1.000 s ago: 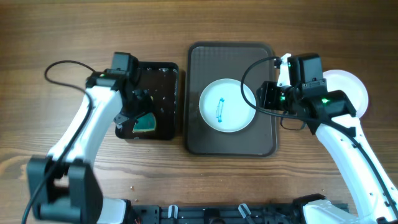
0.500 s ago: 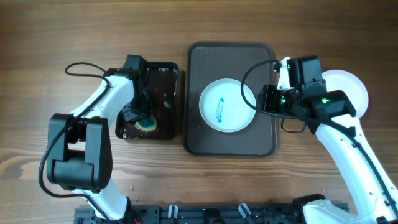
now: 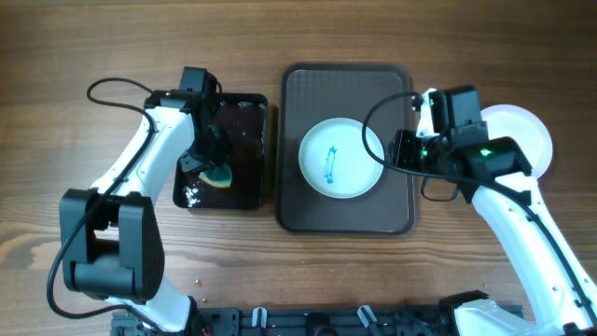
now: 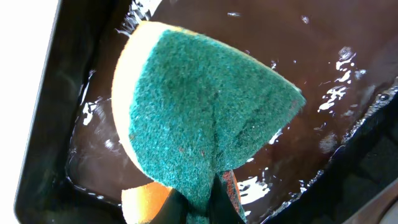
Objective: Clean dirty plates on tray and stack at the side
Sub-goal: 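Grasp the sponge from the black tray with the left gripper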
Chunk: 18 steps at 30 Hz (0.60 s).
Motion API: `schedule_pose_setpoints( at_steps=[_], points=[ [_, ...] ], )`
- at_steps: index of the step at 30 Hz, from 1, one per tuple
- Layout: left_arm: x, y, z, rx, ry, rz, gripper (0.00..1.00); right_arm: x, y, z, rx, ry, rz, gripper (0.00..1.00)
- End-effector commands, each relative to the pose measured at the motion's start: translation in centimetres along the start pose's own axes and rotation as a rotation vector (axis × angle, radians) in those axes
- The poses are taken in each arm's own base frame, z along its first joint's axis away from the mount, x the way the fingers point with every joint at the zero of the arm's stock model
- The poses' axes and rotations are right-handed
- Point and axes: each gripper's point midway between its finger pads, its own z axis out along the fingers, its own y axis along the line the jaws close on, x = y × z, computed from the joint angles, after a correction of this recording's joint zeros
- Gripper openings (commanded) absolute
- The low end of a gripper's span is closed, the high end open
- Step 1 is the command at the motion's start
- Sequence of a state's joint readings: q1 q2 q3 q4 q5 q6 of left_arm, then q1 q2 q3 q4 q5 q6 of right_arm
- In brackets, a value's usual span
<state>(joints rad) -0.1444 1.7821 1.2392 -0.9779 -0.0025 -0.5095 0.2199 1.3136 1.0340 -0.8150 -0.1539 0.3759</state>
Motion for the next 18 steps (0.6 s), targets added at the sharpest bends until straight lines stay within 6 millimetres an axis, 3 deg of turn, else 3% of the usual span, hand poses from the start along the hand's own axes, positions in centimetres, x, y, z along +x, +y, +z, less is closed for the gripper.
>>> schedule_pose_setpoints(
  at_steps=[1, 6, 11, 15, 18],
  points=[
    [-0.7, -0.1, -0.6, -0.031, -0.055, 0.056, 0.04, 2.2, -2.1, 2.1, 0.083, 0.064, 0.076, 0.41],
    [-0.6, -0.5, -1.1, -0.024, -0.053, 0.083, 0.04, 2.8, -2.0, 3.9, 0.063, 0.112, 0.002, 0.40],
    [-0.8, -3.4, -4.3, 0.034, -0.069, 0.152, 0.04, 2.5, -2.1, 5.7, 0.067, 0.126, 0.003, 0.39],
    [-0.1, -9.3, -7.8, 0.216, -0.089, 0.248, 0.04, 2.3, -2.1, 8.4, 0.052, 0.151, 0.005, 0.36],
    [1.6, -13.5, -8.8, 0.352, -0.081, 0.307, 0.04, 2.6, -2.5, 10.5, 0.058, 0.175, 0.017, 0.34]
  ],
)
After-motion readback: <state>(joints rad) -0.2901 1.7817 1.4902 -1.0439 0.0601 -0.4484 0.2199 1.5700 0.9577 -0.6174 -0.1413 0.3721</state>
